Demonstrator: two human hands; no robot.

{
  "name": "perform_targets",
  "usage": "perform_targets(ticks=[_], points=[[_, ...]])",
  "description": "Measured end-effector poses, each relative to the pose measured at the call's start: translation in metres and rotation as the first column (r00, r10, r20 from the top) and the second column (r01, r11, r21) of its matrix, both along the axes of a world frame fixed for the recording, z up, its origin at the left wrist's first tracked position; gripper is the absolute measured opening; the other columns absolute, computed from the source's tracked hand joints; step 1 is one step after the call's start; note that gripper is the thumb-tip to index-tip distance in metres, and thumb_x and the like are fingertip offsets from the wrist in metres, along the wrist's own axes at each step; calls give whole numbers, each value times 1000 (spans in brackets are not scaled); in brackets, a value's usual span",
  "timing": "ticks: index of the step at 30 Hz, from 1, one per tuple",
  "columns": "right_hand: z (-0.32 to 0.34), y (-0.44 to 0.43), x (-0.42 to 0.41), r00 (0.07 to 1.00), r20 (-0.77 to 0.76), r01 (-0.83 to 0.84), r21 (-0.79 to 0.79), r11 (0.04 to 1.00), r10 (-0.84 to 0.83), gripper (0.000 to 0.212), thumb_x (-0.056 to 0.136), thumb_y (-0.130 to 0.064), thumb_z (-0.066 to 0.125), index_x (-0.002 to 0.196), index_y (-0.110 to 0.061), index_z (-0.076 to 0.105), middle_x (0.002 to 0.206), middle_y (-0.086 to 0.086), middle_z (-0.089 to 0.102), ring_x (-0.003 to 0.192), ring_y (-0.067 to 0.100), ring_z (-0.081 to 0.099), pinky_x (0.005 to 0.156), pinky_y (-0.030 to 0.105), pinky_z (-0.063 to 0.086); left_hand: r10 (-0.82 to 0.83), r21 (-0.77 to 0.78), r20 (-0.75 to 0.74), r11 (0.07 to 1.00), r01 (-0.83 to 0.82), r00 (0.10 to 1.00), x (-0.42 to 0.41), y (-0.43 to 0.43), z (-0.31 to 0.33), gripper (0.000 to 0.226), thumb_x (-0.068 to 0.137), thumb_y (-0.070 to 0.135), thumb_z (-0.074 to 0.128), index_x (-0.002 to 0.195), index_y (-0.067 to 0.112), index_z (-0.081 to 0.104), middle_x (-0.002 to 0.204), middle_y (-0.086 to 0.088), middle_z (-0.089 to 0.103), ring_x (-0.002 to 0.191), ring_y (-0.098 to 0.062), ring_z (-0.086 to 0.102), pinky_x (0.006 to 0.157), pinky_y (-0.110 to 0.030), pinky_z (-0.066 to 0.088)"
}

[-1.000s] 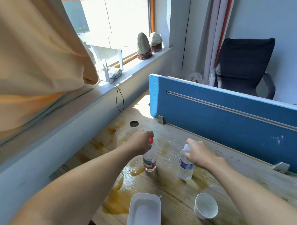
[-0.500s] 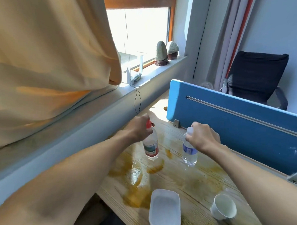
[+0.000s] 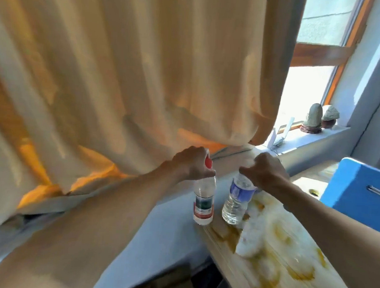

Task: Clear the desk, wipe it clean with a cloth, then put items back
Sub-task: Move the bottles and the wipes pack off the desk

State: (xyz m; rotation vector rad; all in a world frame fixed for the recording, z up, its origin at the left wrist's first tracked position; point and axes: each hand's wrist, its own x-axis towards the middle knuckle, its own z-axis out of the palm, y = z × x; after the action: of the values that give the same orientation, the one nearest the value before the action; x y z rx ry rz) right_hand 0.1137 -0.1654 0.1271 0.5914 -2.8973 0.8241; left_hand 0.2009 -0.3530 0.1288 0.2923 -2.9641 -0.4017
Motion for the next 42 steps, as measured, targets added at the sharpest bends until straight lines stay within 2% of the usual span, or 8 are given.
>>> perform_targets(ticks=[8, 13, 16, 20, 27, 31, 37, 42], points=[[24, -165, 85, 971, -19, -237, -54, 970, 237, 34, 72, -38, 75, 82, -7, 65, 83, 13, 68, 78, 30, 66, 64, 34, 53, 276, -29, -14, 961, -276, 961, 131, -129, 29, 40, 76, 47, 73, 103, 21, 59, 98, 3, 64, 88, -18, 60, 78, -35, 53], [24, -229, 129, 947, -1, -322, -55, 945, 322, 27, 75, -34, 72, 81, -9, 63, 85, 13, 67, 75, 30, 60, 61, 29, 40, 383, 5, -29, 924, -383, 923, 191, -180, 23, 39, 78, 41, 76, 103, 19, 55, 102, -1, 62, 92, -21, 59, 74, -34, 49], [23, -255, 147, 936, -4, -352, -53, 934, 353, 31, 80, -30, 71, 95, -2, 67, 96, 17, 68, 84, 31, 59, 63, 27, 35, 425, 32, -40, 905, -424, 904, 209, -200, 13, 42, 79, 40, 76, 108, 17, 55, 105, -3, 62, 93, -22, 59, 78, -37, 52], [15, -279, 157, 922, -7, -388, -46, 921, 388, 40, 83, -28, 71, 107, 4, 64, 109, 20, 68, 103, 32, 62, 67, 28, 34, 448, 77, -44, 893, -444, 893, 217, -218, -3, 47, 82, 41, 75, 117, 17, 54, 110, -3, 61, 98, -23, 59, 84, -38, 54], [-3, -308, 149, 924, 11, -382, -10, 924, 382, 37, 84, -23, 71, 103, 7, 64, 107, 23, 67, 100, 34, 62, 68, 32, 40, 480, 133, -48, 872, -471, 876, 207, -240, -26, 48, 82, 42, 74, 119, 19, 53, 115, -5, 63, 100, -25, 59, 87, -42, 55], [-11, -320, 139, 937, 15, -349, 13, 937, 348, 38, 86, -24, 68, 109, 6, 64, 112, 24, 66, 108, 36, 61, 79, 37, 47, 482, 149, -88, 872, -467, 872, 198, -247, -36, 43, 85, 38, 72, 118, 17, 54, 115, -6, 64, 100, -24, 59, 87, -41, 54], [-26, -335, 127, 950, 16, -313, -10, 950, 313, 28, 88, -25, 66, 98, 0, 66, 105, 22, 69, 97, 36, 65, 76, 38, 52, 495, 156, -152, 866, -474, 855, 187, -257, -46, 47, 89, 39, 70, 126, 17, 50, 124, -4, 63, 107, -22, 59, 90, -32, 52], [-30, -343, 121, 939, 30, -343, -17, 939, 343, 20, 86, -27, 65, 85, -9, 56, 100, 17, 67, 91, 33, 64, 73, 35, 50, 484, 142, -187, 874, -464, 855, 183, -257, -47, 50, 92, 37, 69, 132, 17, 47, 130, -5, 61, 114, -24, 59, 90, -28, 49]])
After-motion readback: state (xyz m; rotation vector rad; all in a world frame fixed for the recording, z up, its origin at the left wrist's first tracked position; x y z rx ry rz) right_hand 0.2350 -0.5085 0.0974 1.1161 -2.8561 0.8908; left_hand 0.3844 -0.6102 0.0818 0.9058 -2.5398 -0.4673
